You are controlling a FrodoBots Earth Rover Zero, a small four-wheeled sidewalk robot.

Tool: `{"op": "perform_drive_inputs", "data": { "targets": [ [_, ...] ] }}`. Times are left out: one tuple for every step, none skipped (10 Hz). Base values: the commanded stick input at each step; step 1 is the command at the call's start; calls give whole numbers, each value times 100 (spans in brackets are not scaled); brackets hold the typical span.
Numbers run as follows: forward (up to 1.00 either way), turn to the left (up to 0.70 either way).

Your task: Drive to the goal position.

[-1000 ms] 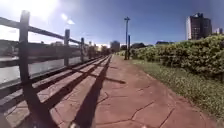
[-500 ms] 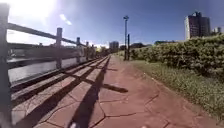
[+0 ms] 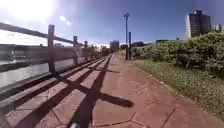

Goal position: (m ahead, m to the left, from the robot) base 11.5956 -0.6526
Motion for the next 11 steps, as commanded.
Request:
{"op": "perform_drive_inputs", "data": {
  "targets": [
    [85,0],
    [85,0],
    [85,0],
    [85,0],
    [85,0],
    [85,0],
    [85,0],
    [85,0],
    [85,0],
    [85,0],
    [85,-10]
  ]
}}
